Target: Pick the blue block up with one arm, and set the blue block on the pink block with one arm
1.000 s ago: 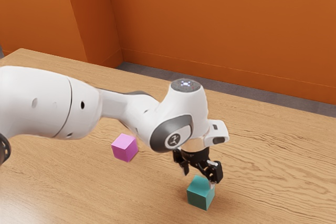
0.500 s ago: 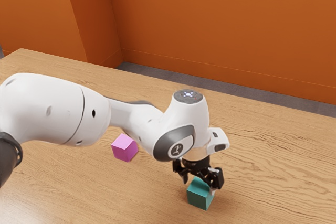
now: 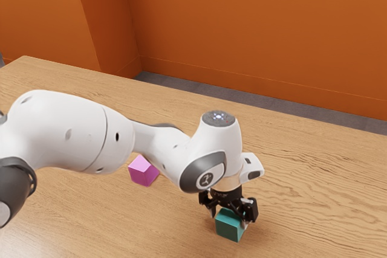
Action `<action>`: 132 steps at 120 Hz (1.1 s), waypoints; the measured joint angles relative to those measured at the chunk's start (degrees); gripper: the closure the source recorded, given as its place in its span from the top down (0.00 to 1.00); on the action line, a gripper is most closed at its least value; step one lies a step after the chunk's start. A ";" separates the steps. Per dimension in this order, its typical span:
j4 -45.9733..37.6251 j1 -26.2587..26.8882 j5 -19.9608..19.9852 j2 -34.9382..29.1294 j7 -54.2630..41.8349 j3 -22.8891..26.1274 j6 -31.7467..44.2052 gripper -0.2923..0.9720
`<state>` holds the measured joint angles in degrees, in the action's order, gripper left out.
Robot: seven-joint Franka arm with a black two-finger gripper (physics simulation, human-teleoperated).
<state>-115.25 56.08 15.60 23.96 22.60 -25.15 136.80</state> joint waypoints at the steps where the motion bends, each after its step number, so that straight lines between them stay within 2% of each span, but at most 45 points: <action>1: 0.00 0.00 0.01 0.02 0.03 0.00 0.01 0.75; 30: 0.04 0.00 0.12 0.40 0.62 0.38 0.15 0.74; 55: 0.09 0.00 0.06 0.50 1.03 0.45 0.18 0.53; 89: 0.16 0.04 -0.70 0.28 2.30 0.27 0.14 0.47; 110: 0.12 0.07 -1.19 -1.29 3.02 -0.97 -0.49 0.48; 121: 0.08 0.42 -3.39 -3.49 3.12 -3.93 -1.73 0.47; 132: 0.07 0.25 -7.81 -6.19 2.17 -7.59 -3.10 0.46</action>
<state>-115.18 56.33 7.79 17.78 24.77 -32.73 133.69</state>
